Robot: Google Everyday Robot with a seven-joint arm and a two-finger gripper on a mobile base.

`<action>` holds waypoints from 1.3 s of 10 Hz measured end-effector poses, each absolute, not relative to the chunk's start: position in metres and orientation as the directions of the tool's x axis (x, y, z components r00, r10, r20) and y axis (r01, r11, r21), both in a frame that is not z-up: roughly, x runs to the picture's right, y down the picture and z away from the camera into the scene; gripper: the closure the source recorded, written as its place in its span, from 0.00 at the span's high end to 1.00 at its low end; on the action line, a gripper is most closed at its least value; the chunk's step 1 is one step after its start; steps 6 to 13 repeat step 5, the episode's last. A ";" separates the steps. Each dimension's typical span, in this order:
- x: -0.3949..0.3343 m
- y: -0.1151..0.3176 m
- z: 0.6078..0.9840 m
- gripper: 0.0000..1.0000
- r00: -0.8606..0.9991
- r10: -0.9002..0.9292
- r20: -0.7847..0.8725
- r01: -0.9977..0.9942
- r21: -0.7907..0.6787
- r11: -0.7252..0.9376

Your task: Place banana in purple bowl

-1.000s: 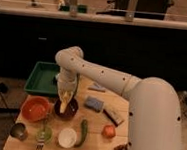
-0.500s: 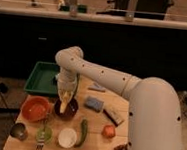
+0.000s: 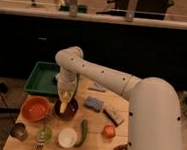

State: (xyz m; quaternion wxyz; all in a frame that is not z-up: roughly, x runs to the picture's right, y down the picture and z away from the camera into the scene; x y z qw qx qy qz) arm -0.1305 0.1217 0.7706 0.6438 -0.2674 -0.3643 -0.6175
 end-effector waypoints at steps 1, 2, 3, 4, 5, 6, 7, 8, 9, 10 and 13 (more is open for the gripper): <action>-0.131 0.122 0.771 0.80 -0.028 -0.600 0.799 0.990 0.106 0.094; -0.131 0.122 0.771 0.80 -0.028 -0.600 0.799 0.990 0.106 0.094; -0.131 0.122 0.771 0.80 -0.028 -0.600 0.799 0.990 0.106 0.094; -0.131 0.122 0.771 0.80 -0.028 -0.600 0.799 0.990 0.106 0.094; -0.131 0.122 0.771 0.80 -0.028 -0.600 0.799 0.990 0.106 0.094; -0.131 0.122 0.771 0.80 -0.028 -0.600 0.799 0.990 0.106 0.094; -0.131 0.122 0.771 0.80 -0.028 -0.600 0.799 0.990 0.106 0.094; -0.131 0.122 0.771 0.80 -0.028 -0.600 0.799 0.990 0.106 0.094; -0.131 0.122 0.771 0.80 -0.028 -0.600 0.799 0.990 0.106 0.094; -0.131 0.122 0.771 0.80 -0.028 -0.600 0.799 0.990 0.106 0.094; -0.131 0.122 0.771 0.80 -0.028 -0.600 0.799 0.990 0.106 0.094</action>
